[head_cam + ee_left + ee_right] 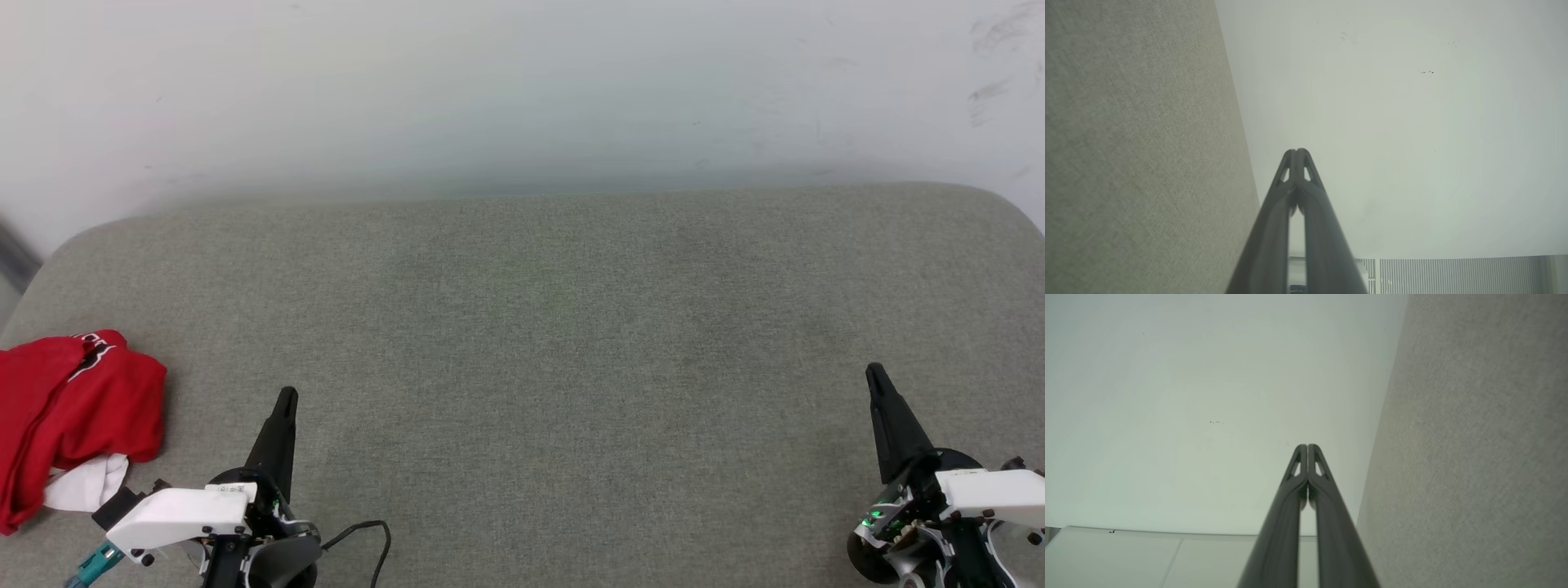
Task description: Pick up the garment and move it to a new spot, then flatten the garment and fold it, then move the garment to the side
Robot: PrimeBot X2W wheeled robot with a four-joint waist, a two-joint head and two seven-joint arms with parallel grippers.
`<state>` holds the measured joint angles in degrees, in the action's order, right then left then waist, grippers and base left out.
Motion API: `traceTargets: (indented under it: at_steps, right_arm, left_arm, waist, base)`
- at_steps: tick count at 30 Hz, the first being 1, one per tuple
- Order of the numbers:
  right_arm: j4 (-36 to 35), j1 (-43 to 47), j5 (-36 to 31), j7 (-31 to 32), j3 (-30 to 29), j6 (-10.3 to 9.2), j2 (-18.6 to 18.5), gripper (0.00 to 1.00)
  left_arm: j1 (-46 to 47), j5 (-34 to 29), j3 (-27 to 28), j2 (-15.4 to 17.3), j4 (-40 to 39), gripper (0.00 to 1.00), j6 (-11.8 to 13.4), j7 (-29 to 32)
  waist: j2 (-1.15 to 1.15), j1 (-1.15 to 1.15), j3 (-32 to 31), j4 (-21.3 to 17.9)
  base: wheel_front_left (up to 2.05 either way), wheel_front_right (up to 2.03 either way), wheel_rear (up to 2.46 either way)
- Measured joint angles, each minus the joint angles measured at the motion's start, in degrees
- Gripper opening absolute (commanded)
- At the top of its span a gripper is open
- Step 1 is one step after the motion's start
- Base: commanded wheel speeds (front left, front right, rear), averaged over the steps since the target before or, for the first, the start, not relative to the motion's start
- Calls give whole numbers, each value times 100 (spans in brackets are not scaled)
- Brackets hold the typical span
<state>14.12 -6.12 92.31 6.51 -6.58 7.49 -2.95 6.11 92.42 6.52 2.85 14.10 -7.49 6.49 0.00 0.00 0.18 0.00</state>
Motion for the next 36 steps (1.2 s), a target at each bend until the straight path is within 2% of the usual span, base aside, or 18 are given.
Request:
traceTargets:
  at_steps: [26,27,36]
  right_arm:
    - [18,10,0,0,1,1,1,0]
    - [63,42,-1,0,4,0,2,100]
    - [125,234,-15,-149,46,-10,10,100]
  left_arm:
    - [-8,0,-3,0,18,0,0,-3]
    - [-36,0,-5,-5,60,100,0,-3]
    - [-210,10,-183,-27,141,100,1,-180]
  waist:
    - [0,0,0,0]
    - [0,0,0,0]
    - [0,0,7,-2]
  base:
    - [0,0,0]
    - [0,0,0]
    - [0,0,0]
